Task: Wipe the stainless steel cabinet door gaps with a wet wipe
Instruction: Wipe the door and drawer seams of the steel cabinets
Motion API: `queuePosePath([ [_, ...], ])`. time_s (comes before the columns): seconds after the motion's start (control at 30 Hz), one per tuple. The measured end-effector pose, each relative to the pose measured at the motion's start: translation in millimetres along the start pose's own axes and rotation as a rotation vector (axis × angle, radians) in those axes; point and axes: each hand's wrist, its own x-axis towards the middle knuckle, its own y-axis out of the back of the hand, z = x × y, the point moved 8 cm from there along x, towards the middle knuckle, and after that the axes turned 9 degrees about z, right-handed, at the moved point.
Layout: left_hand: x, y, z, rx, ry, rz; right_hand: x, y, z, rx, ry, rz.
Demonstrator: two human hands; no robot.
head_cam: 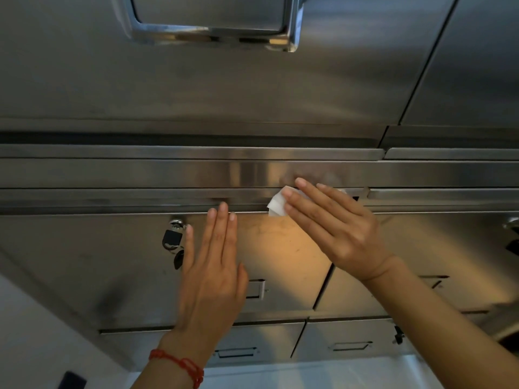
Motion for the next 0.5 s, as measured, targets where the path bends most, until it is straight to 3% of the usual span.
queuePosePath([
  [0.5,16,48,24,-0.256,-0.105,-0.060,39,52,-19,-0.027,-0.195,-0.096],
])
